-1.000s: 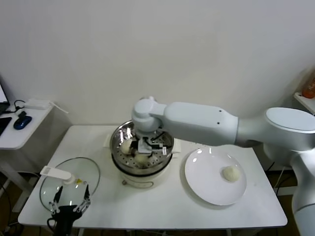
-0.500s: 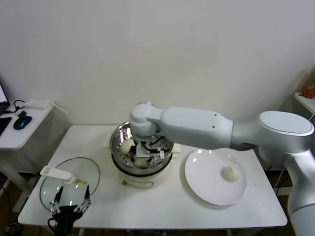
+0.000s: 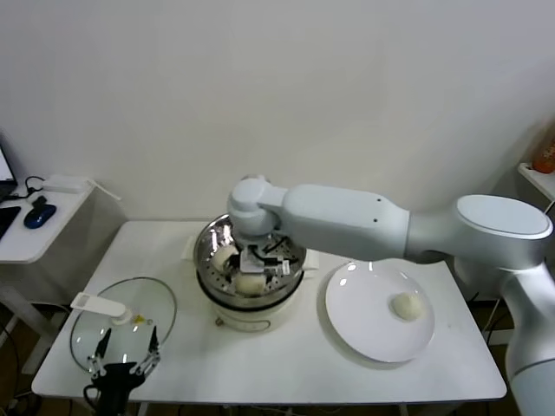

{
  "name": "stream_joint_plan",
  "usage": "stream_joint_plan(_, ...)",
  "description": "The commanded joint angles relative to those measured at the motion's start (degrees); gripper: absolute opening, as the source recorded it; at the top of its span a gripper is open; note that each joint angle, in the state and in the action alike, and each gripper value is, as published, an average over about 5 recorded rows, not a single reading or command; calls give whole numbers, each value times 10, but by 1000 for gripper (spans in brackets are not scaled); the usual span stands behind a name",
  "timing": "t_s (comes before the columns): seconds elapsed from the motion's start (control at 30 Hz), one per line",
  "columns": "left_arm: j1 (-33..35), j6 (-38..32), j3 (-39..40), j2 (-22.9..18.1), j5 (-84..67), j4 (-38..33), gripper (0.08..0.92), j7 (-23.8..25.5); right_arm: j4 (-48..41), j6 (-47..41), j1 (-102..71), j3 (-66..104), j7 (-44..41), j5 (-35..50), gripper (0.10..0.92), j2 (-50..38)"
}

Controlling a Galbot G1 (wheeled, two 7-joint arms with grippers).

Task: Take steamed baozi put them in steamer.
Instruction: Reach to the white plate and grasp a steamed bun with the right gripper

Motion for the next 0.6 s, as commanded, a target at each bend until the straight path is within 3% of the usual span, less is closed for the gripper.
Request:
stream_joint_plan(0.03, 0, 0, 1, 0, 0, -1, 823, 0, -3, 22, 39, 13, -30, 41, 823, -9)
stream_joint_plan(0.27, -1, 4, 1, 7, -3, -7, 823, 2, -12, -30, 127, -6, -18, 128, 823, -69)
stream_joint_plan(0.6, -13, 3, 4, 16, 6, -17, 823, 6, -57, -233, 201, -130, 62, 428, 823, -239)
